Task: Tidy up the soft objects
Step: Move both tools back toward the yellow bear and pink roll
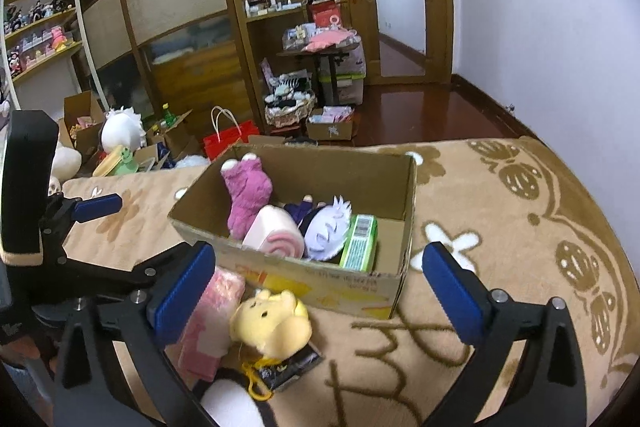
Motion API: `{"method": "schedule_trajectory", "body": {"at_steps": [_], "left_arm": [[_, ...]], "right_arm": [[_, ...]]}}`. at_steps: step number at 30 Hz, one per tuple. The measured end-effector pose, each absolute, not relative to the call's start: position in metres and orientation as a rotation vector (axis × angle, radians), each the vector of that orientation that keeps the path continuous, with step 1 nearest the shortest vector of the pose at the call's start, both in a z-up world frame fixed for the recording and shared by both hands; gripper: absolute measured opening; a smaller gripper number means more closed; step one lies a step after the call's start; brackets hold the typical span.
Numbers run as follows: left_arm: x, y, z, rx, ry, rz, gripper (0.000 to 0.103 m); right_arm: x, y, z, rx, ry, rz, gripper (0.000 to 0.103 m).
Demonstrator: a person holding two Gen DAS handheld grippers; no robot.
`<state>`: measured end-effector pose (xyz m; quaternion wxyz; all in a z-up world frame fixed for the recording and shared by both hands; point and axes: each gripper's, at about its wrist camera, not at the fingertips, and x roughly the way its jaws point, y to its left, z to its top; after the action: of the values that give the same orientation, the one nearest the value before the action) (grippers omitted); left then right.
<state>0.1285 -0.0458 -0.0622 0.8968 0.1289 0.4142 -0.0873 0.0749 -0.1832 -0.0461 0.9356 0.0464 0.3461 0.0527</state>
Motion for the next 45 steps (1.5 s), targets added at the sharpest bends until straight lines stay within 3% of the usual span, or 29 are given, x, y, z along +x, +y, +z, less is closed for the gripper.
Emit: {"method": "schedule_trajectory", "body": {"at_steps": [18,45], "left_arm": [[0.155,-0.034,-0.110,0.247,1.090,-0.165,0.099],[0.189,-0.051,-0.159,0.183,1.226,-0.211,0.098]], "right_arm": [[0.064,-0.148,-0.087,-0.001,0.846,0.179,0.103],[0.090,-0.150,-0.148,0.078,1.048,0.171,0.103]]}}
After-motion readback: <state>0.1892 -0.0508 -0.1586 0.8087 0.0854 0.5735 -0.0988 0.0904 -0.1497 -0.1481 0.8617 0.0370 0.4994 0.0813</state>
